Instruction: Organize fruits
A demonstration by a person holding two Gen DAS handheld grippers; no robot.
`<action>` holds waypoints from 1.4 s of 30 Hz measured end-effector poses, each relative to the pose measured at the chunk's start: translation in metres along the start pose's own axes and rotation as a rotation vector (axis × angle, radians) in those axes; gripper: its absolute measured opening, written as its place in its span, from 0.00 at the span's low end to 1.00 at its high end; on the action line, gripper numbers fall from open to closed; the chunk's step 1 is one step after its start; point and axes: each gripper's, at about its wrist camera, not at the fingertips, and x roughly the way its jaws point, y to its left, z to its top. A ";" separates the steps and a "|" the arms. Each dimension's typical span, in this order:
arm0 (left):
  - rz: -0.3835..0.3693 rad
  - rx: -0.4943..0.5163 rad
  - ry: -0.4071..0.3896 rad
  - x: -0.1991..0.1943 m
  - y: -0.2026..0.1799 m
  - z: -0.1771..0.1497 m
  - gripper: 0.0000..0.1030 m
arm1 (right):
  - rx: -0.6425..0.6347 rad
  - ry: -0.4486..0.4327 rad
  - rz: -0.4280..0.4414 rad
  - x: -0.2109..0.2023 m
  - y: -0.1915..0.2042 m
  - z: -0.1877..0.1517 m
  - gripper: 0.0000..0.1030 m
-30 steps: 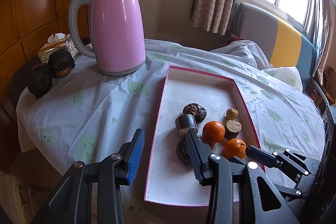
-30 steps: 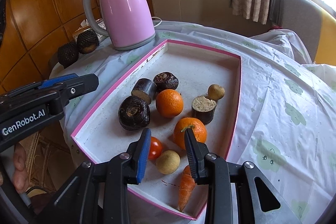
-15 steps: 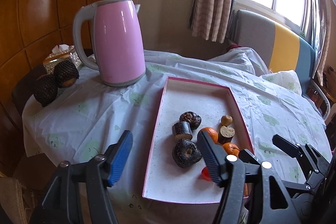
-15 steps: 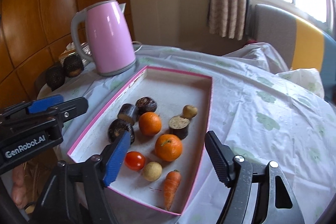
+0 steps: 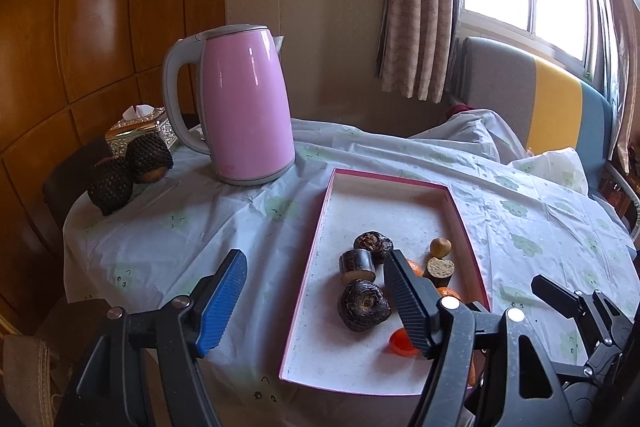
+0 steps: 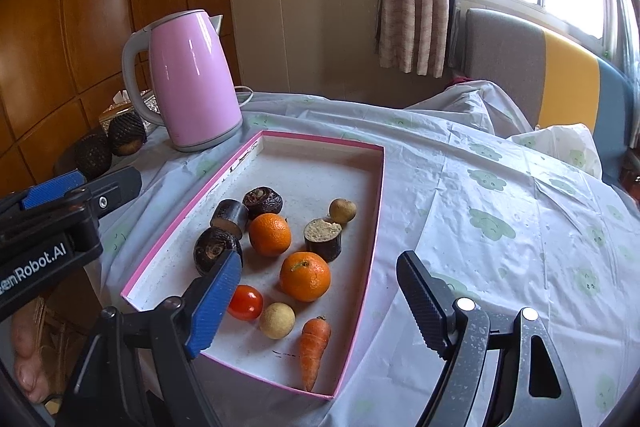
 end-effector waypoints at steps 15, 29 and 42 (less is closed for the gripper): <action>-0.020 -0.010 0.018 0.001 0.000 -0.001 0.69 | -0.004 -0.002 0.007 -0.001 0.003 0.001 0.80; -0.021 -0.008 0.018 -0.001 0.000 0.000 0.69 | -0.011 -0.006 0.010 -0.002 0.006 0.001 0.81; -0.028 0.000 0.036 0.002 -0.001 -0.001 0.69 | -0.014 -0.001 0.012 0.000 0.006 0.001 0.81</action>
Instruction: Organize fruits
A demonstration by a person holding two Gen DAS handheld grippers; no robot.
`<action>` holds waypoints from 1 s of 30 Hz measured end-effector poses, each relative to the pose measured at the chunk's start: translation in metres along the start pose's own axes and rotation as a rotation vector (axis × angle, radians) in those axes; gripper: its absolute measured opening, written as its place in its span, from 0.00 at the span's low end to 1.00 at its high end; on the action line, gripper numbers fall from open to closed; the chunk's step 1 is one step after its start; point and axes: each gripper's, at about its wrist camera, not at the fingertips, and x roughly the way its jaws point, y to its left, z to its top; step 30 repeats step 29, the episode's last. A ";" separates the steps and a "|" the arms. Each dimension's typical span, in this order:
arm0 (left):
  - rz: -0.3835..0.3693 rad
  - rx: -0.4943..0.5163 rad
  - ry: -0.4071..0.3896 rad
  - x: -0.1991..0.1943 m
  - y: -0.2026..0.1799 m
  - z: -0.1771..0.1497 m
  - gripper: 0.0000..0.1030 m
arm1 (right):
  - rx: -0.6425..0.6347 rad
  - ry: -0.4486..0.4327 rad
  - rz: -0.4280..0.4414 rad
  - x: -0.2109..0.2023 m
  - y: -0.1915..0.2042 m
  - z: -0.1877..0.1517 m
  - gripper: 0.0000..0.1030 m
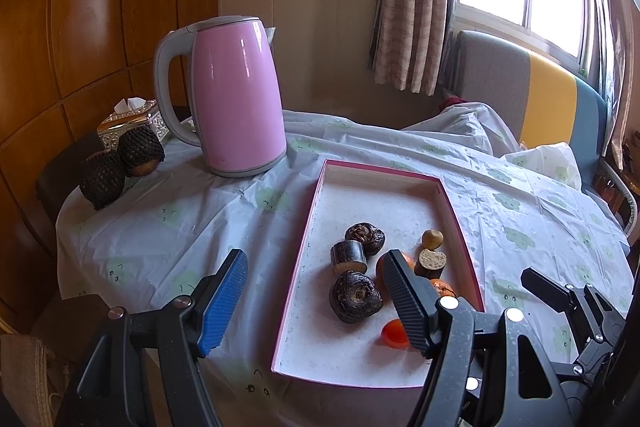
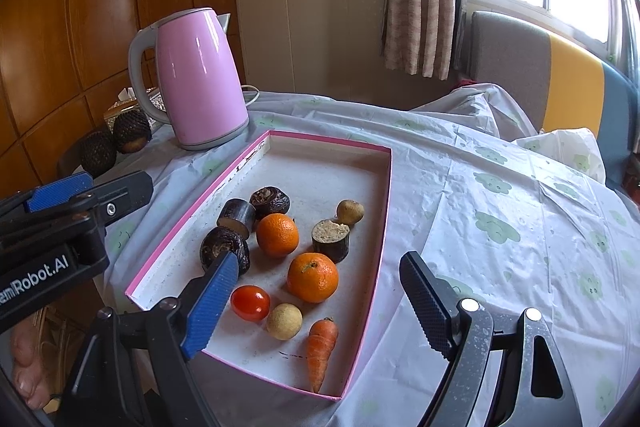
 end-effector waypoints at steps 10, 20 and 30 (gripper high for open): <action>-0.008 0.000 0.017 0.003 0.000 0.000 0.69 | -0.003 0.005 -0.001 0.003 -0.001 -0.002 0.81; -0.023 0.004 0.026 0.008 -0.001 0.000 0.65 | -0.004 0.012 -0.006 0.007 -0.003 -0.004 0.81; -0.035 0.019 0.030 0.013 -0.001 0.001 0.53 | -0.007 0.001 0.000 0.005 -0.008 -0.003 0.81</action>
